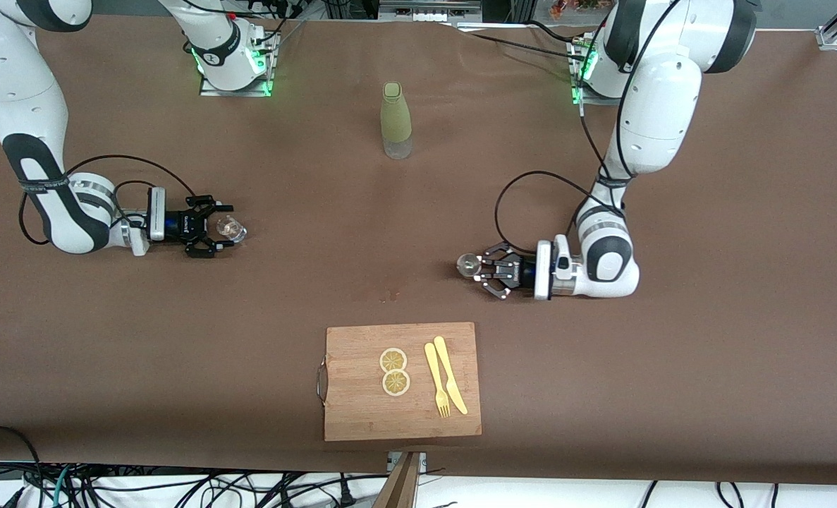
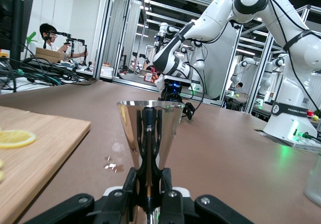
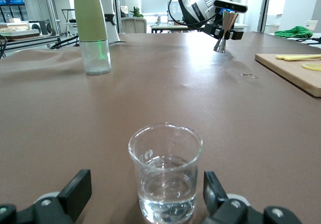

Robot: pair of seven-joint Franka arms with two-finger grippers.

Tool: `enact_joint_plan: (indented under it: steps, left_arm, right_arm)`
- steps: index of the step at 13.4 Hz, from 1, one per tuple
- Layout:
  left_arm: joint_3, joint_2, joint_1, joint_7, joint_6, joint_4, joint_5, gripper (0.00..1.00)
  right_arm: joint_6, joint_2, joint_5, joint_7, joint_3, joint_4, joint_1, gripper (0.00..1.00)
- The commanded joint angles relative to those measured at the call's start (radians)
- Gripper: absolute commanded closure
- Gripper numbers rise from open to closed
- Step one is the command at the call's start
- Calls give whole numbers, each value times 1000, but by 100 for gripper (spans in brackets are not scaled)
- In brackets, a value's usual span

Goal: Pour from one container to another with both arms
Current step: 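Lift the glass with the right gripper and carry it toward the jigger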

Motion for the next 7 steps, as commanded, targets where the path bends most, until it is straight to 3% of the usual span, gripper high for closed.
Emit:
enact_joint_plan:
  steps: [1, 3, 7]
  left_arm:
    - [3, 65, -41, -22, 36, 117, -56, 100]
    - [3, 110, -72, -25, 39, 193, -85, 100]
    - [3, 113, -127, -26, 91, 204, -142, 100]
  right_arm:
    - [-10, 17, 49, -162, -7, -20, 8, 1]
    - [-21, 22, 64, -162, -7, -20, 20, 1]
    - [-21, 33, 84, -163, 2, -18, 28, 1]
